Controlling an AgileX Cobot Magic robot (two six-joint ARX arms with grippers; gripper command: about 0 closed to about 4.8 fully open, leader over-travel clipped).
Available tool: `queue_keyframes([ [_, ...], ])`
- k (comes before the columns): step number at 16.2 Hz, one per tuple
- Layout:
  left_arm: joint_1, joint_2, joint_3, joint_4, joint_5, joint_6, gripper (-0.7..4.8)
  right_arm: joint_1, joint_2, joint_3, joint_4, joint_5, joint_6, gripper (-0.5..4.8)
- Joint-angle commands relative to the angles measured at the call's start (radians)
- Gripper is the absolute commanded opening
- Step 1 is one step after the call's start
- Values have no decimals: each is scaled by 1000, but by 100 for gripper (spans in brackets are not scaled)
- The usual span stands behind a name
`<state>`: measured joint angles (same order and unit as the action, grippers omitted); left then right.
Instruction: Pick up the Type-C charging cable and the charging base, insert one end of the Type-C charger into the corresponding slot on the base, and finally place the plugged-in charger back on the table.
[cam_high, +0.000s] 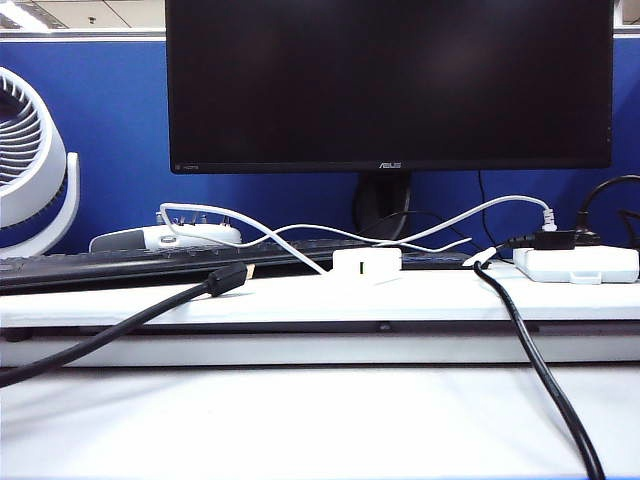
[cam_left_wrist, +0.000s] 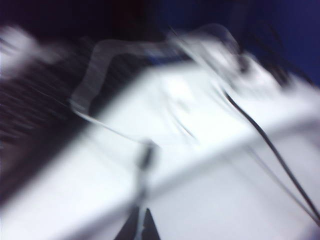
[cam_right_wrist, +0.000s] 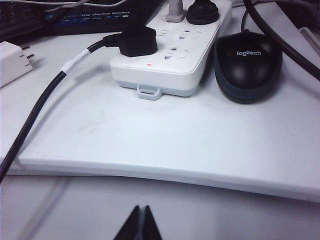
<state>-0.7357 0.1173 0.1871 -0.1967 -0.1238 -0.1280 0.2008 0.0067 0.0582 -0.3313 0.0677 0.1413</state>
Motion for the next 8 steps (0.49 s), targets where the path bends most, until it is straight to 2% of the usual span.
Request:
queue_keyframes([
  [1,144,-120,-85,43,57,-1,-4,1,0,-3,-2,2,4,3],
  [2,206,-116,-95,32,119,-3,-5,1,0,-3,-3,2,4,3],
  [4,281,-116,-111,27,160,-2,-5,3,-6,-3,-3,2,4,3],
  [5,329,-116,-117,27,166,2,-5,1,-6,-3,-2,4,4,3],
  [7,502,-116,-124,-8,144,53,-5,1,-6,-3,-2,2,4,3],
  [8,534,-116,-130,-13,143,51,-5,1,-6,-3,-2,2,4,3],
])
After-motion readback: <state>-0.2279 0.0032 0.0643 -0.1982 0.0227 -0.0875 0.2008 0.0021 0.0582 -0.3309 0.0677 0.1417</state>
